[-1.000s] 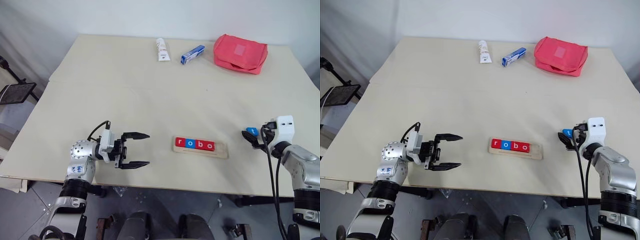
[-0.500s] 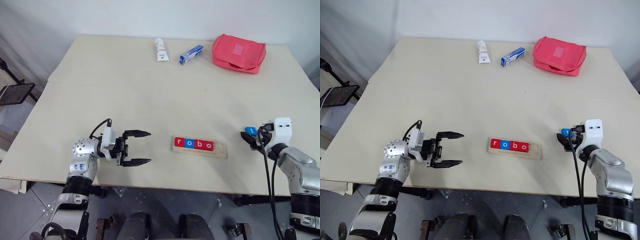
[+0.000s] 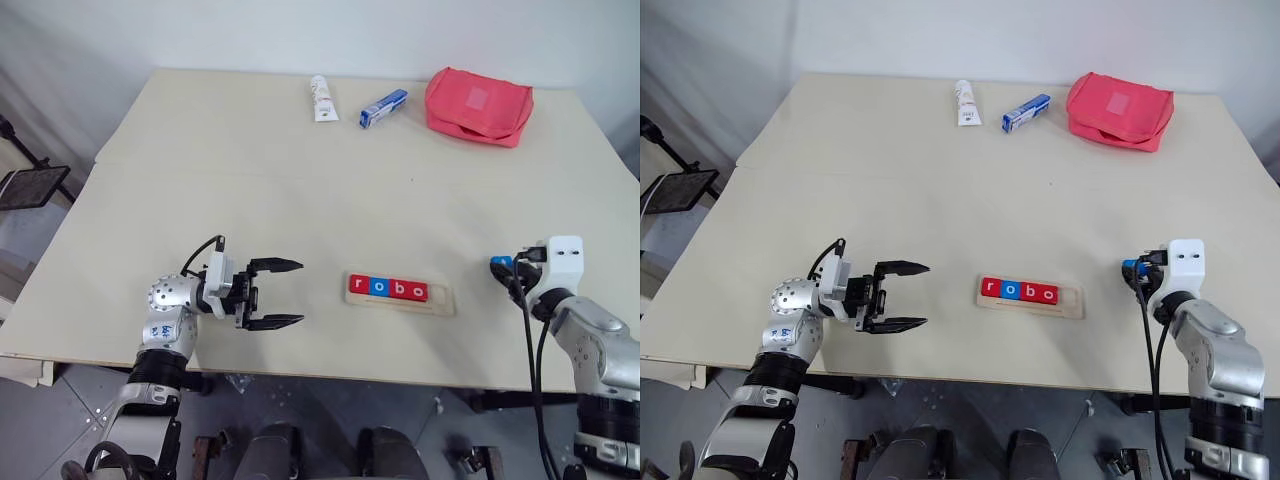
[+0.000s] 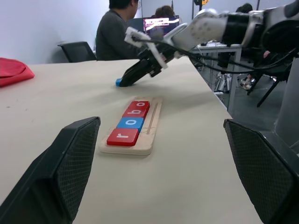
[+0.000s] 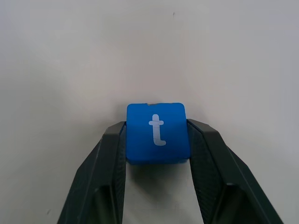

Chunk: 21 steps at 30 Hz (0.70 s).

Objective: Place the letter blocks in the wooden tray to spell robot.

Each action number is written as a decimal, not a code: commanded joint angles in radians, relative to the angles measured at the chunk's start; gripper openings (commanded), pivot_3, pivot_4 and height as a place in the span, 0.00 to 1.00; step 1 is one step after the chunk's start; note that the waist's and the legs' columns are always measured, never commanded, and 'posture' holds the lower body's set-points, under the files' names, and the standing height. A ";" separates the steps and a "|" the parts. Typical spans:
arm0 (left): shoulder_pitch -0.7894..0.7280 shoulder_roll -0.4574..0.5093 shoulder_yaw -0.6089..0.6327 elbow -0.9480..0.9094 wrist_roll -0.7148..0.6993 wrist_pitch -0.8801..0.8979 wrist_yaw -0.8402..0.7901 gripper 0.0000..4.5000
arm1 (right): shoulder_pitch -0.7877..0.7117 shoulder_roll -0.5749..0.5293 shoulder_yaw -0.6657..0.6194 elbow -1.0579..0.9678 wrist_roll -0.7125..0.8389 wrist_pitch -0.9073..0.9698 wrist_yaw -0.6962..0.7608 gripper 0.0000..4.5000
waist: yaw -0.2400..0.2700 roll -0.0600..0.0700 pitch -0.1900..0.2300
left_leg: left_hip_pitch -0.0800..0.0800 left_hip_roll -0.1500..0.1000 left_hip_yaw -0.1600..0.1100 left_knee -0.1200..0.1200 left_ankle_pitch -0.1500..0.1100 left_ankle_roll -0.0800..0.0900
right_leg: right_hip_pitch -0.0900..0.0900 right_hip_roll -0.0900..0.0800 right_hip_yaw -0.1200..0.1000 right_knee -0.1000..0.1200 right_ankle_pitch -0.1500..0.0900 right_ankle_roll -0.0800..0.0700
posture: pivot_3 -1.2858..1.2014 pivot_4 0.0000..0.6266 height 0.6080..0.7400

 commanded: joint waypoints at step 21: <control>-0.048 -0.027 -0.008 0.070 -0.002 -0.040 -0.039 1.00 | 0.227 0.163 -0.061 -0.391 0.063 0.139 -0.159 0.69 | -0.001 0.000 0.000 | 0.001 -0.001 0.000 0.000 0.000 0.000 | 0.000 0.000 0.001 0.000 0.000 0.000 | 0.52 0.24 1.00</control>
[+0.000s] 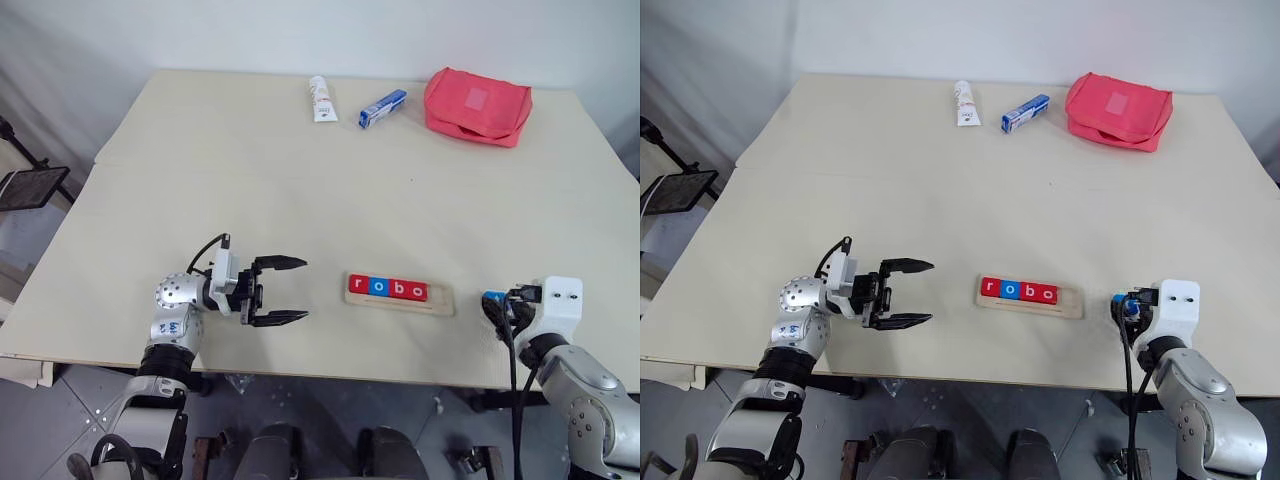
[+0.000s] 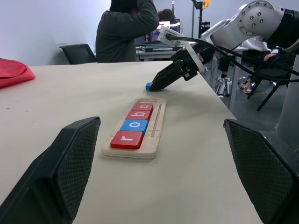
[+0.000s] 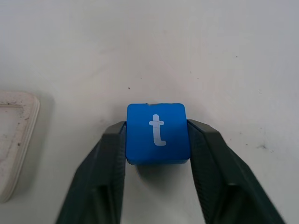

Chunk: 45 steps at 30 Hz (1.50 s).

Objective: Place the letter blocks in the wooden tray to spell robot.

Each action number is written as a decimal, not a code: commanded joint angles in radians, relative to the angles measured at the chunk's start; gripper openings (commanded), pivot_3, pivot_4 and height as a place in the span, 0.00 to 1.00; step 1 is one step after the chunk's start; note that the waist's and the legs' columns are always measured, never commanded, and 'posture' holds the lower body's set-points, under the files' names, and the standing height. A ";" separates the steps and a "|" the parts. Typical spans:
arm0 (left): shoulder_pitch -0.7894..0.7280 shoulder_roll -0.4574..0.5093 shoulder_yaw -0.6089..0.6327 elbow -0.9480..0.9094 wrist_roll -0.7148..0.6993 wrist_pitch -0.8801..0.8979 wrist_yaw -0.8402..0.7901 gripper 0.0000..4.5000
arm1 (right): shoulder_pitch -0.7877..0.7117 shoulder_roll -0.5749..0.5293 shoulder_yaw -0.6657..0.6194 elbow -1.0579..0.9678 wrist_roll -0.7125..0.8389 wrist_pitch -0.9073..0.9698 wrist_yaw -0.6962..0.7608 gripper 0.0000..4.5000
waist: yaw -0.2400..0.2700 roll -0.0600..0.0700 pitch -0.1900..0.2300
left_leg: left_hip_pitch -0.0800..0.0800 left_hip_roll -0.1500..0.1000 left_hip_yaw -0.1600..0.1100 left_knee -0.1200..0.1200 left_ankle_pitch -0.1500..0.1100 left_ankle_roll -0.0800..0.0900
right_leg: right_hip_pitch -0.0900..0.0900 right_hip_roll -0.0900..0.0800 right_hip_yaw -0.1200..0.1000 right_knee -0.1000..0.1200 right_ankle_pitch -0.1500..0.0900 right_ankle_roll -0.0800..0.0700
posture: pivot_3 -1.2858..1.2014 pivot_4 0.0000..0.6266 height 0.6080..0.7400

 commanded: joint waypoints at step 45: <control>0.178 0.028 0.017 -0.246 -0.015 0.032 0.065 1.00 | -0.536 -0.740 0.612 0.948 -0.411 -0.894 1.218 1.00 | -0.001 -0.001 0.000 | -0.001 0.001 0.001 0.003 0.000 0.001 | 0.003 -0.001 -0.002 -0.005 0.000 0.000 | 0.52 0.24 1.00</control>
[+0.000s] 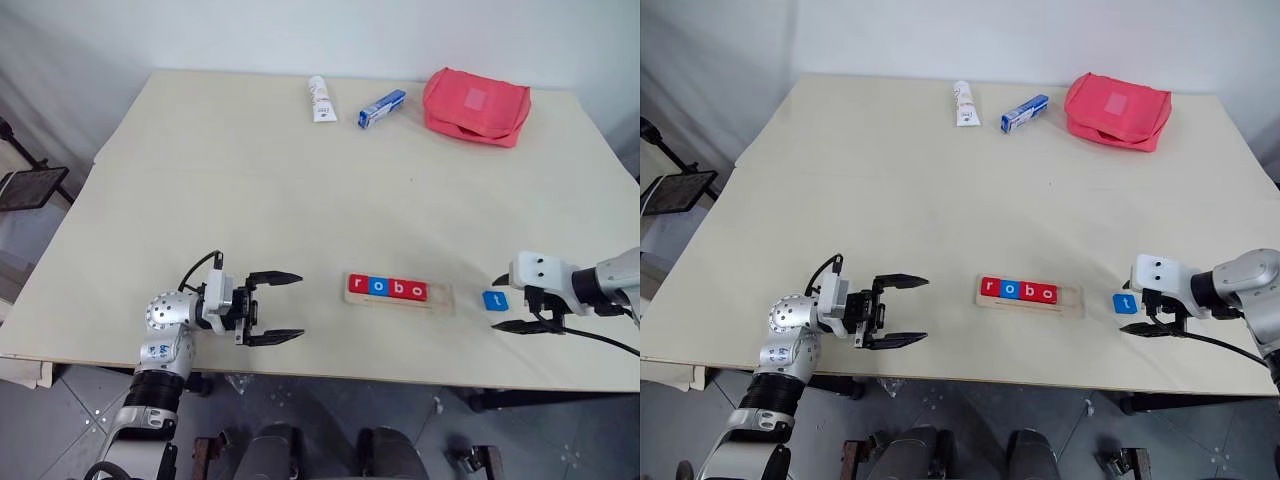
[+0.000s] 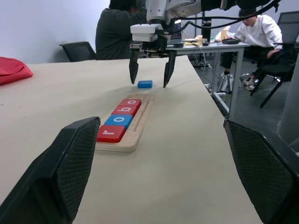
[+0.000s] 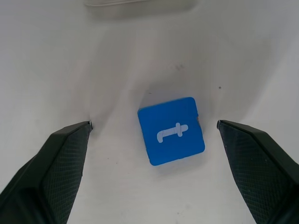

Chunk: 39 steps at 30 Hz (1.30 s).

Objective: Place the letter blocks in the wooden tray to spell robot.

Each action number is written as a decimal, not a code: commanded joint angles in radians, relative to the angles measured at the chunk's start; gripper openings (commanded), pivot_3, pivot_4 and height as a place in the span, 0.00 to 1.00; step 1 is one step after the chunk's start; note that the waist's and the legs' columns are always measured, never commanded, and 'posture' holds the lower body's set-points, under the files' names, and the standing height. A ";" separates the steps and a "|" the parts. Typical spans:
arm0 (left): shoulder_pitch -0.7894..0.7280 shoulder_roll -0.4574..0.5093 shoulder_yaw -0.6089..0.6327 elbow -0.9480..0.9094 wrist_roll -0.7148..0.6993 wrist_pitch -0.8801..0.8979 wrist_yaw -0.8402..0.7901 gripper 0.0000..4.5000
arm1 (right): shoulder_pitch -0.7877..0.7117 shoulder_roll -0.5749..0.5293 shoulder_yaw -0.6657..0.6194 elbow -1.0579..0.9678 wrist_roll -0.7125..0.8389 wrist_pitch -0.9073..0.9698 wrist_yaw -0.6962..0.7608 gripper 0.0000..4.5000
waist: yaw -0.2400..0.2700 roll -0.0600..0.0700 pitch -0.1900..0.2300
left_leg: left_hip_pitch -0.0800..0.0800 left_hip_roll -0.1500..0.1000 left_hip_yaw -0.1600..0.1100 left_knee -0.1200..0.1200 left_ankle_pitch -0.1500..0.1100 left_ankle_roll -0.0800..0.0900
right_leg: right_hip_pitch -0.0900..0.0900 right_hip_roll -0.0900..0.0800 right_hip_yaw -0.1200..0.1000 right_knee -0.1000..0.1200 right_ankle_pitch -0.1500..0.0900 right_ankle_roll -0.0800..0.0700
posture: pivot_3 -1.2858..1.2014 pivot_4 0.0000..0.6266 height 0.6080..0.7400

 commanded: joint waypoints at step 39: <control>-0.086 -0.028 -0.008 0.073 0.005 -0.024 0.007 1.00 | -0.090 0.037 -0.002 -0.400 0.024 0.494 0.014 0.32 | 0.008 0.000 0.000 | -0.001 -0.001 -0.001 0.001 0.000 0.000 | -0.001 0.000 0.001 0.000 0.000 0.000 | 0.52 0.24 1.00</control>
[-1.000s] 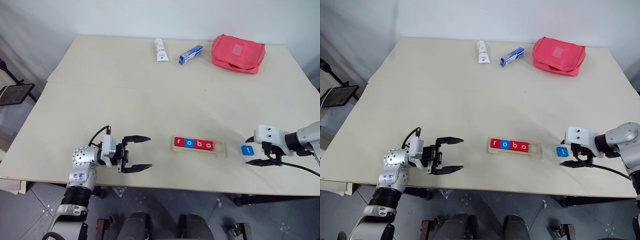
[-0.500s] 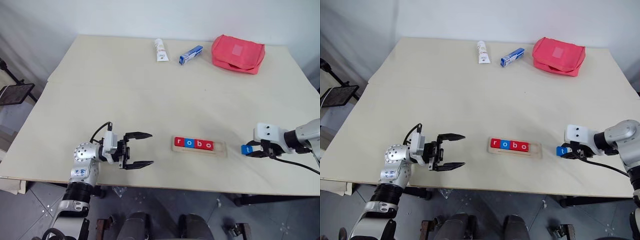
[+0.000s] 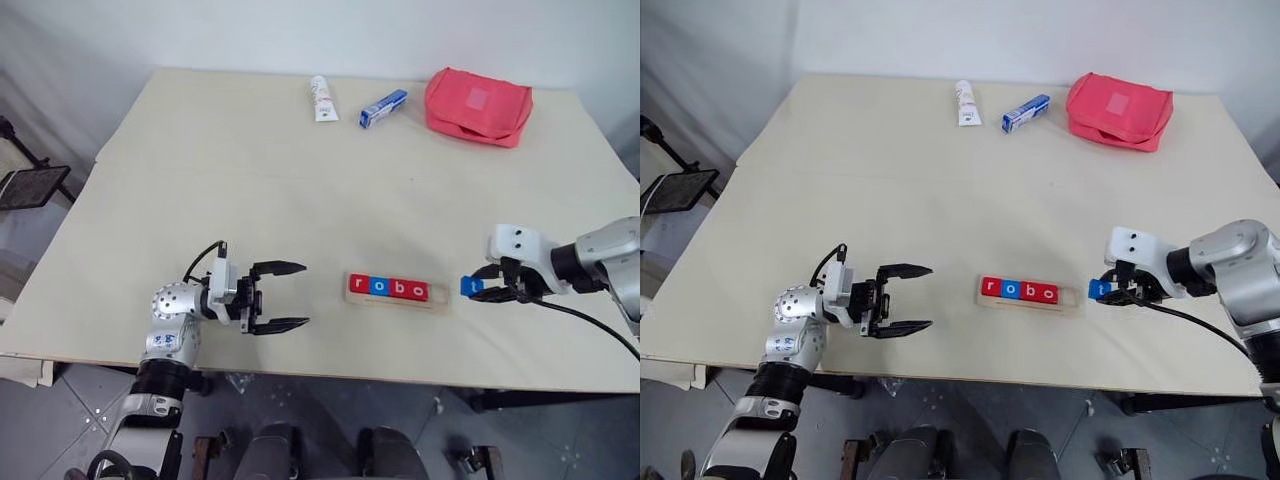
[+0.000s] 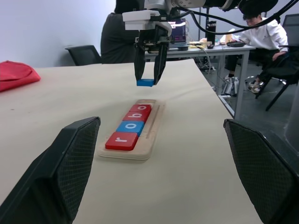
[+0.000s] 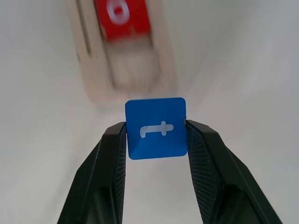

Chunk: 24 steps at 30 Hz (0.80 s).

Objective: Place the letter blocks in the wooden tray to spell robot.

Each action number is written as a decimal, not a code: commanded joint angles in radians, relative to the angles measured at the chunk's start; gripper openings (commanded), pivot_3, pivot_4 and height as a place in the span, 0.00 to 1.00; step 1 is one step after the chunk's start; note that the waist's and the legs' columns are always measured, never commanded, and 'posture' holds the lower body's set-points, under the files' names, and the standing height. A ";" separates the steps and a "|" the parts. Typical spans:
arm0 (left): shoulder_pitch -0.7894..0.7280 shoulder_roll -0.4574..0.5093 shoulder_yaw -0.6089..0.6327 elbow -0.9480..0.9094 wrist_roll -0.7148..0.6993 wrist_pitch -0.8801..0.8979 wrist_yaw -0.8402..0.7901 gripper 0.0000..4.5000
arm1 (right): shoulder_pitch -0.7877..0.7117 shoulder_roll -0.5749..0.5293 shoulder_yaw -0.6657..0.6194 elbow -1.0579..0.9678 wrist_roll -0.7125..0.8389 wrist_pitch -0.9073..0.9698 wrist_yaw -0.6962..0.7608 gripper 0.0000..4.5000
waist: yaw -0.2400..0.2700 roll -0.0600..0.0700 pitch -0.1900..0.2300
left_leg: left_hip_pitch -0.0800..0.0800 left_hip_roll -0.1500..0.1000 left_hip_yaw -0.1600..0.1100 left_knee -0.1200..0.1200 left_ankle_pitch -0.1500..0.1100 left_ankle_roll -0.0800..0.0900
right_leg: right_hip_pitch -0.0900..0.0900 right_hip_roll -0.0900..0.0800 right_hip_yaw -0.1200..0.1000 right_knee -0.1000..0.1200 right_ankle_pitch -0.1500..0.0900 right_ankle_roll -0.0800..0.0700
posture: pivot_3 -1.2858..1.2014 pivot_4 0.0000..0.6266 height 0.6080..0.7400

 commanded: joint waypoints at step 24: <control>0.044 -0.010 0.003 -0.036 -0.001 -0.033 0.008 1.00 | -0.058 0.081 0.109 -0.077 -0.017 0.054 -0.058 0.32 | -0.006 0.000 0.000 | 0.000 0.000 0.000 0.000 0.000 0.000 | 0.000 0.000 0.000 0.000 0.000 0.000 | 0.52 0.24 1.00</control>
